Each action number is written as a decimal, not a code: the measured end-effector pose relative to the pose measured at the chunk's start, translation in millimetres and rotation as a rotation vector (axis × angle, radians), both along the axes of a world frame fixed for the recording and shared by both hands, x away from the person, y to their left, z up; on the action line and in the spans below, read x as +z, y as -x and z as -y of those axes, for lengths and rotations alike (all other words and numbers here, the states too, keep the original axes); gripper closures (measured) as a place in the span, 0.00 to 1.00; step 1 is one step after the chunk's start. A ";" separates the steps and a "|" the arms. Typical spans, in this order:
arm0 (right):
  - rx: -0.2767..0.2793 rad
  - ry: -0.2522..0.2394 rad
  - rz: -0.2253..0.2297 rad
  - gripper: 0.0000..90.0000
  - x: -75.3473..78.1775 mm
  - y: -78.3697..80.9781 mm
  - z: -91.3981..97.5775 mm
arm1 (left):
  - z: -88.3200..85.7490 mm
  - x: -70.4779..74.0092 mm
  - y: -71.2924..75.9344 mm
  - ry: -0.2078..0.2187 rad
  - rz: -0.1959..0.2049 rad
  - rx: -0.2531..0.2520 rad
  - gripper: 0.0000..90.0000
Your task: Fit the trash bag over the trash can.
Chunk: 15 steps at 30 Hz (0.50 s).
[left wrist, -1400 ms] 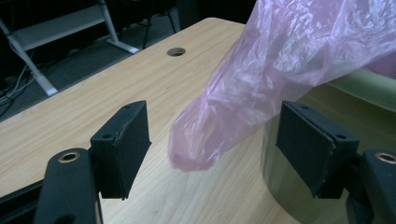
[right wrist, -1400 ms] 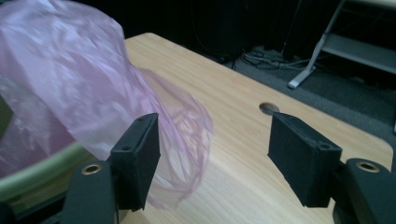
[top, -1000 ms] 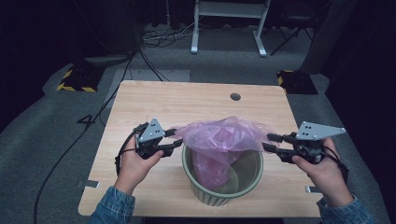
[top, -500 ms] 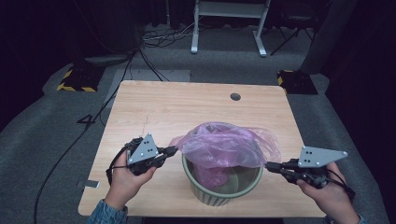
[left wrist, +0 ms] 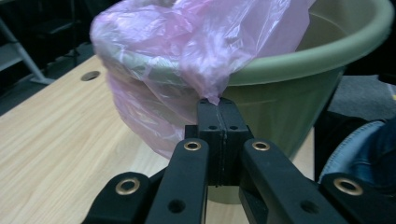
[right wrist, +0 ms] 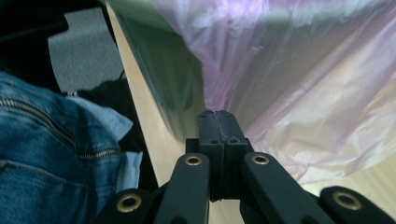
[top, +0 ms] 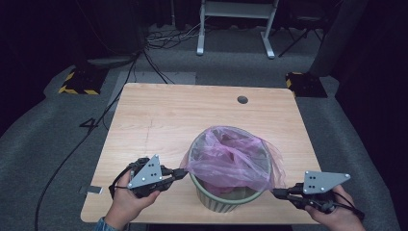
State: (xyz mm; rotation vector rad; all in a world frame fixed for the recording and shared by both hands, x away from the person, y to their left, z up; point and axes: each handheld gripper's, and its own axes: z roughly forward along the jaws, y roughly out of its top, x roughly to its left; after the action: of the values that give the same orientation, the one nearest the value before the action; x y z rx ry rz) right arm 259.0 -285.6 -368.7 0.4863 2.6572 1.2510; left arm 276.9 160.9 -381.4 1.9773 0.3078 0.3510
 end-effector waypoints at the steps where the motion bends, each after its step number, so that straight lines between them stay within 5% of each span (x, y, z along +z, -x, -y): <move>1: -0.006 0.007 -0.014 1.00 -5.1 -1.9 0.0 | 0.1 -1.4 0.5 0.003 -0.009 -0.007 1.00; 8: 0.011 0.032 -0.060 1.00 -24.6 -5.5 -6.6 | 4.7 -6.7 4.8 0.030 -0.045 -0.081 1.00; 10: 0.001 0.066 -0.066 1.00 -32.0 -8.3 -8.4 | 9.3 -3.5 7.7 0.003 -0.025 -0.100 1.00; 15: 0.020 0.039 -0.114 1.00 -48.7 -11.6 -15.0 | 9.8 -6.1 8.2 -0.007 -0.026 -0.114 1.00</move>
State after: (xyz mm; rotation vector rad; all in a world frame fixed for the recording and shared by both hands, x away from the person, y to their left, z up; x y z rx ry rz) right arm 270.6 -270.6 -417.4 0.5422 2.7815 1.2083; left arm 268.7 151.2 -387.5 1.9975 0.2092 0.2541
